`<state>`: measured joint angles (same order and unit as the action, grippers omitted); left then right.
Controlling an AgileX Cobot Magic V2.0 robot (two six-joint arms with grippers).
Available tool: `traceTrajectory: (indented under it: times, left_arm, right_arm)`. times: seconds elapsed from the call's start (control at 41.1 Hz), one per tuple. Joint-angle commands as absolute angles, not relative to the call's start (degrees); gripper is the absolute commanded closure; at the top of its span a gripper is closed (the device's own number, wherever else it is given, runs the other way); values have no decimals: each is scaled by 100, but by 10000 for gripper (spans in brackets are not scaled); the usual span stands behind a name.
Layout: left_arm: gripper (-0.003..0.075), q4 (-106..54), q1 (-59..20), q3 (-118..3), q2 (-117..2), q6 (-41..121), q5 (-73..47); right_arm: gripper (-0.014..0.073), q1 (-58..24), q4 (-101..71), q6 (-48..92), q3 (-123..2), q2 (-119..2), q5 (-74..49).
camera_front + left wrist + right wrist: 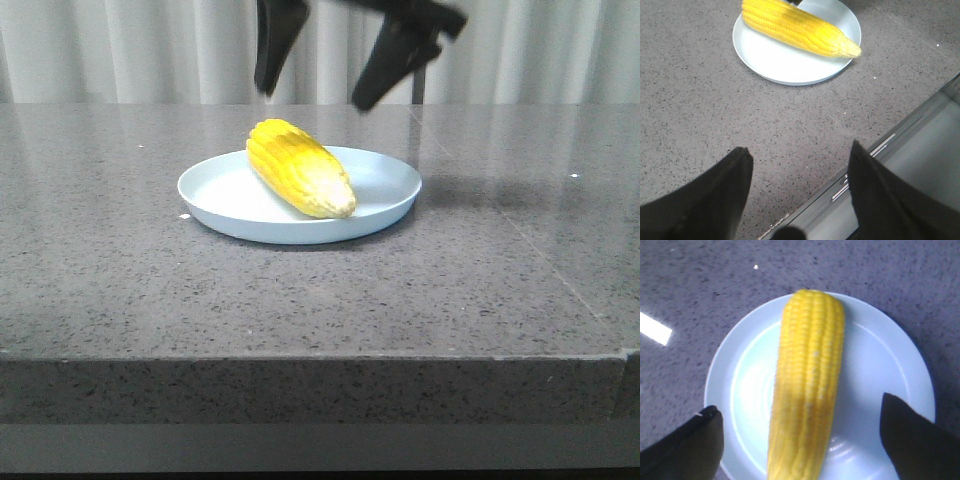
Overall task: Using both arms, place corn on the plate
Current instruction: 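Open the right gripper and raise it off the corn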
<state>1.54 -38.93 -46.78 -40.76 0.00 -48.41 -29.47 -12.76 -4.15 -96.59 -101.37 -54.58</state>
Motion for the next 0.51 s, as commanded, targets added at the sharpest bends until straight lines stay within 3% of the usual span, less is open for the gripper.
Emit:
traceTrajectory:
  times: [0.0, 0.486]
  left_arm:
    - [312, 141, -3937, -4825, -4077, -45, -4400]
    - [312, 141, -3937, -4825, -4077, -45, -4400]
  right_arm:
    - [-62, -2988, -1253, 157, -9569, -9261, -5478]
    - [-62, -3016, -382, 459, -6972, -5502, -5528]
